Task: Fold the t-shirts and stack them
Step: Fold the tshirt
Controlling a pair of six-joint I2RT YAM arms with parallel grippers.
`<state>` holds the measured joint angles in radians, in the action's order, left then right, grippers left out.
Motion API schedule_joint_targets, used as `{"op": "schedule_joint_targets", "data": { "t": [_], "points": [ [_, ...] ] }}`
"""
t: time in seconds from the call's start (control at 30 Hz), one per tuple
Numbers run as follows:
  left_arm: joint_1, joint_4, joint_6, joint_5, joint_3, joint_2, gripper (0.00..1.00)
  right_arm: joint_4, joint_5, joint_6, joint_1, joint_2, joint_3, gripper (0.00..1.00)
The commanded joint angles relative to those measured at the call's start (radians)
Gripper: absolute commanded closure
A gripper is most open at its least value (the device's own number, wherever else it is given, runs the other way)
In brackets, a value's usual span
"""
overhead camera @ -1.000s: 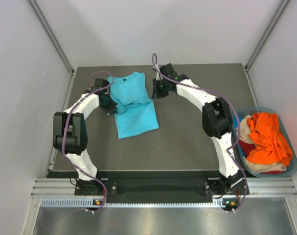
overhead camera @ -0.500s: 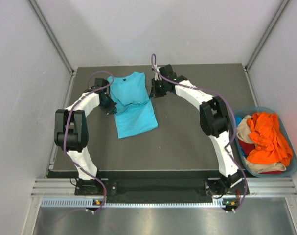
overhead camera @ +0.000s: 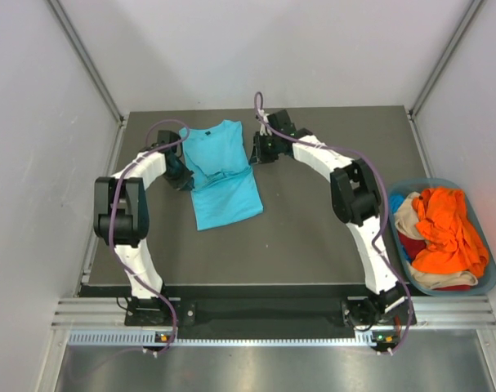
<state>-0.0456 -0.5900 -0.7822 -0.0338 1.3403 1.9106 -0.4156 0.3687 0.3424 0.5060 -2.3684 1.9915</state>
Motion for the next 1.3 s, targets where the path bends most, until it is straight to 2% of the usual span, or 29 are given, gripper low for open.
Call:
{"op": "schedule_joint_targets", "data": {
  "t": [0.0, 0.07, 0.13, 0.23, 0.37, 0.53, 0.9, 1.07, 1.27],
  "points": [
    [0.012, -0.027, 0.023, 0.075, 0.049, -0.042, 0.79, 0.029, 0.015, -0.016, -0.023, -0.017, 0.102, 0.74],
    [0.013, -0.051, 0.032, 0.104, 0.060, -0.068, 0.76, 0.015, 0.012, -0.020, -0.033, 0.007, 0.098, 0.64],
    [0.013, -0.050, 0.049, 0.101, 0.048, -0.123, 0.76, 0.008, 0.003, -0.031, -0.040, 0.047, 0.064, 0.60],
    [0.003, 0.034, 0.080, -0.010, -0.089, -0.212, 0.76, 0.006, 0.018, -0.068, -0.046, 0.133, -0.028, 0.56],
    [-0.005, 0.128, 0.100, -0.072, -0.209, -0.271, 0.81, 0.004, 0.042, -0.111, -0.044, 0.227, -0.152, 0.59],
    [-0.005, 0.179, 0.121, -0.126, -0.259, -0.257, 0.91, -0.005, 0.113, -0.114, -0.046, 0.207, -0.155, 0.64],
    [-0.005, 0.191, 0.101, -0.170, -0.173, -0.130, 0.93, 0.031, 0.134, -0.062, -0.047, 0.192, -0.165, 0.67],
    [-0.004, 0.202, 0.084, -0.158, -0.090, -0.058, 0.93, 0.041, 0.138, -0.037, -0.044, 0.241, -0.253, 0.57],
    [0.006, 0.127, 0.081, -0.032, 0.074, 0.068, 0.93, 0.063, 0.134, -0.095, -0.046, 0.354, -0.420, 0.48]
  ]
}}
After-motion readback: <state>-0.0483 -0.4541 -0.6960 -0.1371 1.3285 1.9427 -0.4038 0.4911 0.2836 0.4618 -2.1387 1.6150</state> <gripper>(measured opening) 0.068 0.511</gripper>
